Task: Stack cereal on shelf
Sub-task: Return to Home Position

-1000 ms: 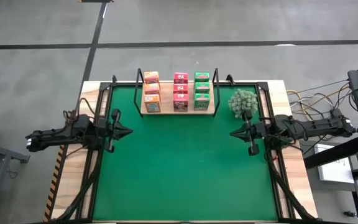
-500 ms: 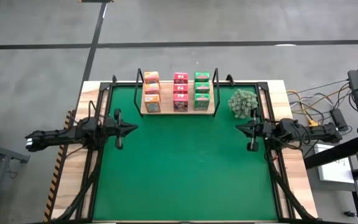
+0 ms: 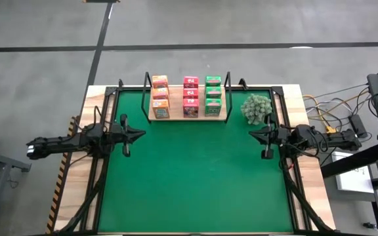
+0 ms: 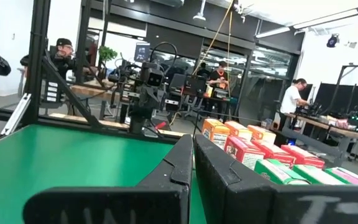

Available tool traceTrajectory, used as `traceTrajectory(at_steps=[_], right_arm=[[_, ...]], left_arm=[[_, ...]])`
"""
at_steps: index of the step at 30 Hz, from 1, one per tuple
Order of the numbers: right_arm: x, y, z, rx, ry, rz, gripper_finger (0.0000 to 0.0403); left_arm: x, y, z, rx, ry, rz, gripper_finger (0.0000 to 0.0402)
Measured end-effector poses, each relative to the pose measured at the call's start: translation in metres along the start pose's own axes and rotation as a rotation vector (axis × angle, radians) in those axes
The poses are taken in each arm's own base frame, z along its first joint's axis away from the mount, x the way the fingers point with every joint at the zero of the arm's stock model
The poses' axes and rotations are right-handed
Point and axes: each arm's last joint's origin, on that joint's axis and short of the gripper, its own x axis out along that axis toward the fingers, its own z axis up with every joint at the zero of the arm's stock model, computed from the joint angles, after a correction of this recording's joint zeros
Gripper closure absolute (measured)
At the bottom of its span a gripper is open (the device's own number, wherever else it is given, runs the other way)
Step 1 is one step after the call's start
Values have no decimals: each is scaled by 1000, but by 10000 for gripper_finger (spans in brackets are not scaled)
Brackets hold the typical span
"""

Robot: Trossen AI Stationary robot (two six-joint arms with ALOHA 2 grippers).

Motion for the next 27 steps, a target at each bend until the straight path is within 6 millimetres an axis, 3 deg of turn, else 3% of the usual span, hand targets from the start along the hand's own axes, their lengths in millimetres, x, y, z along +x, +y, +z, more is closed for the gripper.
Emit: traceTrajectory(at_steps=[27], right_arm=[[0, 0, 0, 14, 0, 0, 394]], left_arm=[[0, 0, 0, 0, 0, 1, 402]])
